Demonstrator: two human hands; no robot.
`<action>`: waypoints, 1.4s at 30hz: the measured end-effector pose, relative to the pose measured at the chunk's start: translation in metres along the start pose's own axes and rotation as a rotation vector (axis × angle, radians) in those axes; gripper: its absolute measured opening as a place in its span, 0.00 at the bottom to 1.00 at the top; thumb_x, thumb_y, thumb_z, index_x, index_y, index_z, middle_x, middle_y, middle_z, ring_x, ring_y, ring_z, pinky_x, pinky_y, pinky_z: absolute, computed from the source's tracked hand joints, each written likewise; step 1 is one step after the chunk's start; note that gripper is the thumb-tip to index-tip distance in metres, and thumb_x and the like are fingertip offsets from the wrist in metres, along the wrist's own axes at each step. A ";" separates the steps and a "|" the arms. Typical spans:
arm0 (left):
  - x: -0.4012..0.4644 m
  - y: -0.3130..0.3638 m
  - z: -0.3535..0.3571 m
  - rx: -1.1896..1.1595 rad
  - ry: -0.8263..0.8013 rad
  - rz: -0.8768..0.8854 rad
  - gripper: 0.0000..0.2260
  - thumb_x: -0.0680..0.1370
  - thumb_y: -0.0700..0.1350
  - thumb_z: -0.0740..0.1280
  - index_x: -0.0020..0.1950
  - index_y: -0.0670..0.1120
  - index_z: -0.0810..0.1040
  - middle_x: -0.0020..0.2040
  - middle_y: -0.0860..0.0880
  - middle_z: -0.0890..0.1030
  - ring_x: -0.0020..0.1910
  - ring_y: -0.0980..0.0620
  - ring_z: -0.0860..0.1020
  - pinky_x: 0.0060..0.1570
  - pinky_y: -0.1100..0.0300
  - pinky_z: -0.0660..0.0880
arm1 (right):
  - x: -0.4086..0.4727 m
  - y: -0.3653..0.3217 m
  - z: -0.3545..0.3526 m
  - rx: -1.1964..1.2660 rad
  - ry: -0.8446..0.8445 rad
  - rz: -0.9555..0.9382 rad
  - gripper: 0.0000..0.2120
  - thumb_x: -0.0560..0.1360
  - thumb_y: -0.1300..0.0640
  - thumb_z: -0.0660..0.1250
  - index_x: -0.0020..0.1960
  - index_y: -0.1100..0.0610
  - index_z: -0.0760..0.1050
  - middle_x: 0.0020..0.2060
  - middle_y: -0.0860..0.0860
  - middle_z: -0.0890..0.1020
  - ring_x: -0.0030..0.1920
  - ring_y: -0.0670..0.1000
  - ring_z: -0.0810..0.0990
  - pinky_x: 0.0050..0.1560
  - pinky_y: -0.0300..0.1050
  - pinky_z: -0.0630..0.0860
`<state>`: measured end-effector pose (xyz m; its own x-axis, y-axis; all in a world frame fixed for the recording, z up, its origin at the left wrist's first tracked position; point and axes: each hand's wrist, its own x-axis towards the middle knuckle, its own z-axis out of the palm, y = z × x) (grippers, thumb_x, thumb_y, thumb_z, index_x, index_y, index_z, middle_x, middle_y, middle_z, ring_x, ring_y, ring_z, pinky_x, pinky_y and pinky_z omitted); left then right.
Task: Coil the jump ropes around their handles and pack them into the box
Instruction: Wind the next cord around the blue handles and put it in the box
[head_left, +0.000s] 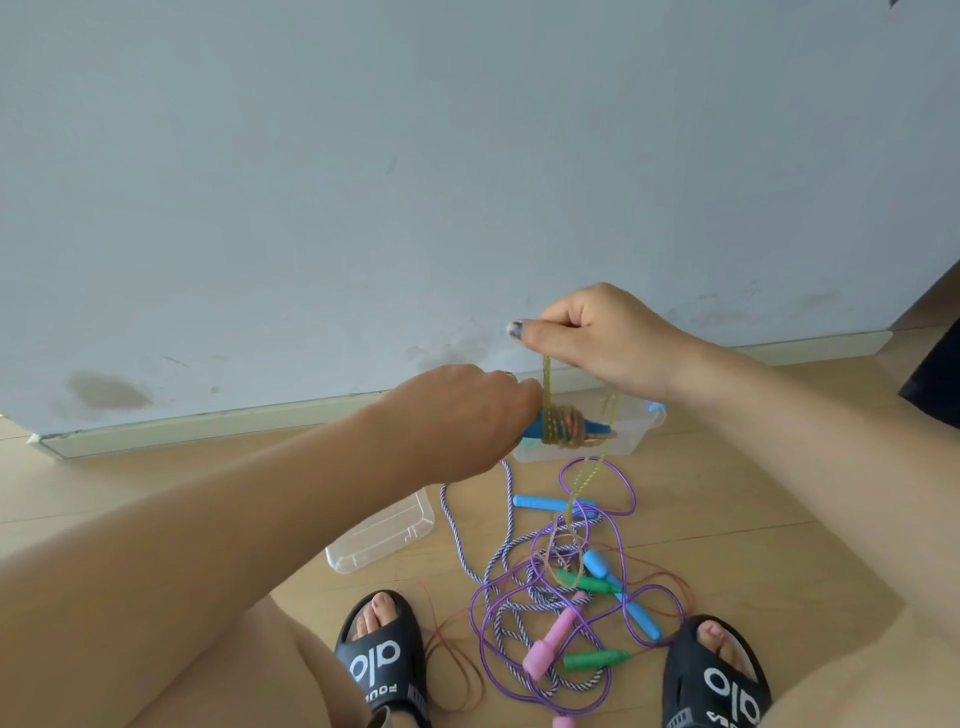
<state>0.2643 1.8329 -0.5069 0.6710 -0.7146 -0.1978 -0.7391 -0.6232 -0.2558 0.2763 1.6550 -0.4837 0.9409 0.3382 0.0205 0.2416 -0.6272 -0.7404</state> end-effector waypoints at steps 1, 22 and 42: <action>-0.002 0.001 -0.002 -0.009 0.030 0.007 0.08 0.84 0.47 0.55 0.57 0.44 0.68 0.46 0.46 0.75 0.40 0.41 0.77 0.39 0.51 0.71 | 0.003 0.003 -0.001 0.024 -0.032 0.038 0.28 0.79 0.45 0.66 0.31 0.58 0.55 0.29 0.53 0.56 0.28 0.49 0.54 0.27 0.38 0.53; -0.006 -0.046 0.020 -0.620 0.091 -0.455 0.11 0.81 0.48 0.60 0.46 0.42 0.71 0.39 0.47 0.74 0.34 0.48 0.71 0.32 0.57 0.67 | -0.026 0.002 0.060 -0.177 -0.042 0.176 0.26 0.84 0.45 0.50 0.30 0.55 0.63 0.24 0.47 0.70 0.28 0.50 0.69 0.34 0.47 0.66; -0.009 0.004 -0.003 -0.509 0.200 -0.069 0.10 0.81 0.47 0.62 0.46 0.46 0.62 0.34 0.53 0.66 0.34 0.45 0.70 0.35 0.53 0.67 | 0.019 -0.004 0.008 0.083 -0.057 0.087 0.28 0.77 0.42 0.68 0.29 0.53 0.57 0.25 0.50 0.59 0.25 0.49 0.56 0.26 0.41 0.55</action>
<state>0.2555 1.8356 -0.5032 0.7312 -0.6822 -0.0002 -0.6625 -0.7102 0.2384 0.2913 1.6691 -0.4859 0.9419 0.3255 -0.0828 0.1368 -0.5969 -0.7906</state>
